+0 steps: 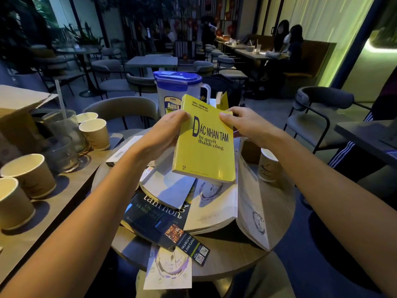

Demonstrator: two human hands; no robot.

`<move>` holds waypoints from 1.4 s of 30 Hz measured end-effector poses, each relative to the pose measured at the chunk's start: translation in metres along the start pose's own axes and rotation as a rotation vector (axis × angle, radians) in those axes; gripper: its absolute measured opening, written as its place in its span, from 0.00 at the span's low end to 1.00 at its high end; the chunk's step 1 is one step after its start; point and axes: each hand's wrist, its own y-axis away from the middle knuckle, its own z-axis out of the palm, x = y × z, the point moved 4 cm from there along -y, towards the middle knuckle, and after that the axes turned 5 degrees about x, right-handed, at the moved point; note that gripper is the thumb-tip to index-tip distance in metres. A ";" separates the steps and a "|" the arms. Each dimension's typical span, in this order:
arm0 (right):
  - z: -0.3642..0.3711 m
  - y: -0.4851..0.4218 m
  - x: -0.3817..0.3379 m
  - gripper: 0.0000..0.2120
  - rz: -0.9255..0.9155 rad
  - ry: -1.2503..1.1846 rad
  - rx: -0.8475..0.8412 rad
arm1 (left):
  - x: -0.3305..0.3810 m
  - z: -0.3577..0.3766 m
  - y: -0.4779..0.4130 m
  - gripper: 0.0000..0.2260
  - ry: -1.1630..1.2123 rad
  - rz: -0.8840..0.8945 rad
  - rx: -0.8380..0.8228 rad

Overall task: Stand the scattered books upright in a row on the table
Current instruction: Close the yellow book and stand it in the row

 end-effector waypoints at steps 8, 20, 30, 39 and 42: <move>0.000 -0.010 -0.015 0.11 -0.033 -0.233 -0.011 | 0.021 -0.004 -0.016 0.11 -0.008 0.256 0.091; -0.044 -0.044 -0.014 0.12 -0.176 -0.149 0.220 | 0.021 0.019 -0.043 0.11 -0.329 0.465 0.193; -0.048 -0.084 0.021 0.13 -0.042 -0.083 0.240 | -0.021 0.071 -0.074 0.12 -0.407 0.555 0.222; -0.037 -0.096 0.041 0.08 0.180 -0.329 0.205 | -0.055 0.098 -0.094 0.08 -0.537 0.474 0.329; -0.032 -0.096 0.048 0.17 0.157 -0.343 0.173 | -0.055 0.098 -0.096 0.09 -0.505 0.465 0.352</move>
